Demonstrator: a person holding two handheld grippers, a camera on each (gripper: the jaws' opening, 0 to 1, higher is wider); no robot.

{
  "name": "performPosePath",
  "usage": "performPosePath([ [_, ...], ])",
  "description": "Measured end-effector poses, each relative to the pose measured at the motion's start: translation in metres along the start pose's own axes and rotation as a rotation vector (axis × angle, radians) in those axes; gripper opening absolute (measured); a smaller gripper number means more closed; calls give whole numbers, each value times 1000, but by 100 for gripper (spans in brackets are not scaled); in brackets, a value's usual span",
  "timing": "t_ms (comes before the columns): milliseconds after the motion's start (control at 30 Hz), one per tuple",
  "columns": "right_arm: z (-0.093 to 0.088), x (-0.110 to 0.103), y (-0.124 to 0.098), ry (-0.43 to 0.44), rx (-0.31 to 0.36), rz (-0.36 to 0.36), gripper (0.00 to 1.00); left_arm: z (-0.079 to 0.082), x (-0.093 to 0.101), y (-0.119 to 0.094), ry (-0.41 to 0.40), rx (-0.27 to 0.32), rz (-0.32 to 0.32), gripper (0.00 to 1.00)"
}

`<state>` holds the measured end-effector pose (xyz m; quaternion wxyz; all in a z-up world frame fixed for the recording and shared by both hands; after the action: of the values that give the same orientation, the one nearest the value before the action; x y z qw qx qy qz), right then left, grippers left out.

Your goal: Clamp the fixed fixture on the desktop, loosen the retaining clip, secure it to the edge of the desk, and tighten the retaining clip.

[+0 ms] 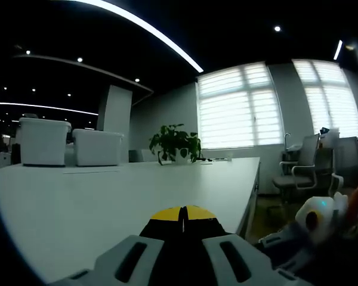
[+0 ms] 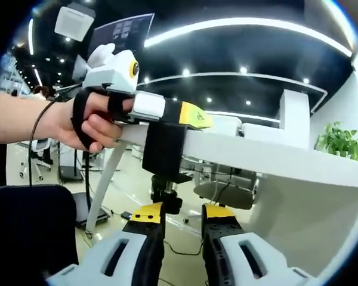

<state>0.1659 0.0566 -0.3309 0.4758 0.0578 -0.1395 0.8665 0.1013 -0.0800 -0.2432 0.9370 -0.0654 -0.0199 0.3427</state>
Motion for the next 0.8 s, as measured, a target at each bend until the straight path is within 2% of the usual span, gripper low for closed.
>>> performPosePath([
  [167,2,-18,10,-126,-26,6,24,0,0,0,1,0,0,1],
  [500,-1,-12,34,0,-37,-10,22,0,0,0,2,1,-2,1],
  [600,-2,-12,35,6,-33,-2,21,0,0,0,4,3,-2,1],
  [800,-4,-7,35,7,-12,73,21,0,0,0,6,4,-2,1],
])
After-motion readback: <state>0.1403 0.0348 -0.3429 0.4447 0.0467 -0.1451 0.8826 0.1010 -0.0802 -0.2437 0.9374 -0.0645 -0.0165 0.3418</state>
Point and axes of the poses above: the point that each gripper's makers call its tool centre point, and the gripper's own axes: y roughly forward along the fingers, x roughly to its right, z roughly out of its top, the point moved 10 cm from there along -y, roughly backward along the fingers, and after that the axes turned 13 degrees about -x, right-handed, at the moved point
